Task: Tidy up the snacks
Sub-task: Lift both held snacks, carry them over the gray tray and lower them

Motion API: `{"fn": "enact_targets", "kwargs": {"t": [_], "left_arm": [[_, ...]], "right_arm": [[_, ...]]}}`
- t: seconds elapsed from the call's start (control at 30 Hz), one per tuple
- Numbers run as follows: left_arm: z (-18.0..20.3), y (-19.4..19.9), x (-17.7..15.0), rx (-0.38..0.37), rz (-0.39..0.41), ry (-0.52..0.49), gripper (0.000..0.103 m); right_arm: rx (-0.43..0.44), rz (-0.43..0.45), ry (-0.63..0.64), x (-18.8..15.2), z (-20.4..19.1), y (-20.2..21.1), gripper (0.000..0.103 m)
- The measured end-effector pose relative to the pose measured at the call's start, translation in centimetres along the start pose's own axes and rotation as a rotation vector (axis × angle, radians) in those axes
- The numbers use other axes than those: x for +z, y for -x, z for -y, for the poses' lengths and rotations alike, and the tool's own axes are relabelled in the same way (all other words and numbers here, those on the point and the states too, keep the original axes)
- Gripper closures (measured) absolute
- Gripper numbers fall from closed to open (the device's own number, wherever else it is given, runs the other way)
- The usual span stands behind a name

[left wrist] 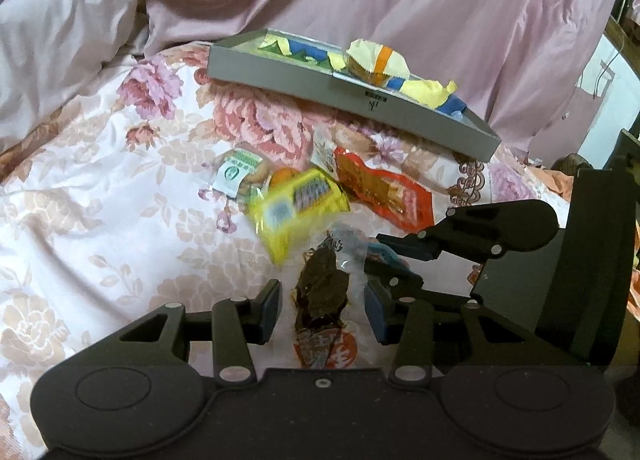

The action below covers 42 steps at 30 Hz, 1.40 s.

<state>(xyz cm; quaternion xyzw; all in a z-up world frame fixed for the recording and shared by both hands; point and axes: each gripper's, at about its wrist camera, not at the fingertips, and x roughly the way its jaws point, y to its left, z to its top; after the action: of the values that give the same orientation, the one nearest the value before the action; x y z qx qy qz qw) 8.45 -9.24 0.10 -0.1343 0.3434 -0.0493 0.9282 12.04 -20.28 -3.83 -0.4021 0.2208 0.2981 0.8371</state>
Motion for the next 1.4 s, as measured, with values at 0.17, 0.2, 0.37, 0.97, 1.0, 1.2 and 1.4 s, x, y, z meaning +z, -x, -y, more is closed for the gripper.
{"fn": "enact_targets", "kwargs": {"t": [0.17, 0.2, 0.37, 0.97, 1.0, 1.2, 1.4], "left_arm": [[0.3, 0.8, 0.7, 0.004, 0.045, 0.0, 0.056], [0.4, 1.0, 0.9, 0.006, 0.055, -0.001, 0.056], [0.8, 1.6, 2.2, 0.014, 0.107, -0.001, 0.056], [4.3, -3.0, 12.0, -0.021, 0.21, -0.018, 0.056], [4.7, -3.6, 12.5, -0.031, 0.204, -0.021, 0.056], [6.3, -7.5, 14.8, -0.058, 0.194, -0.059, 0.056], [6.6, -11.1, 16.7, -0.044, 0.16, -0.064, 0.056]], "right_arm": [[-0.067, 0.046, 0.015, 0.1, 0.2, 0.7, 0.085], [-0.077, 0.059, 0.011, 0.1, 0.3, 1.0, 0.085], [-0.176, 0.158, -0.007, 0.5, 1.0, 2.4, 0.085], [-0.473, 0.37, -0.349, 0.8, 8.3, 4.2, 0.085], [-0.483, 0.373, -0.371, 0.7, 8.8, 4.0, 0.085], [-0.525, 0.378, -0.502, -0.1, 12.2, 1.9, 0.085], [-0.53, 0.362, -0.602, -0.6, 15.4, -0.4, 0.085]]}}
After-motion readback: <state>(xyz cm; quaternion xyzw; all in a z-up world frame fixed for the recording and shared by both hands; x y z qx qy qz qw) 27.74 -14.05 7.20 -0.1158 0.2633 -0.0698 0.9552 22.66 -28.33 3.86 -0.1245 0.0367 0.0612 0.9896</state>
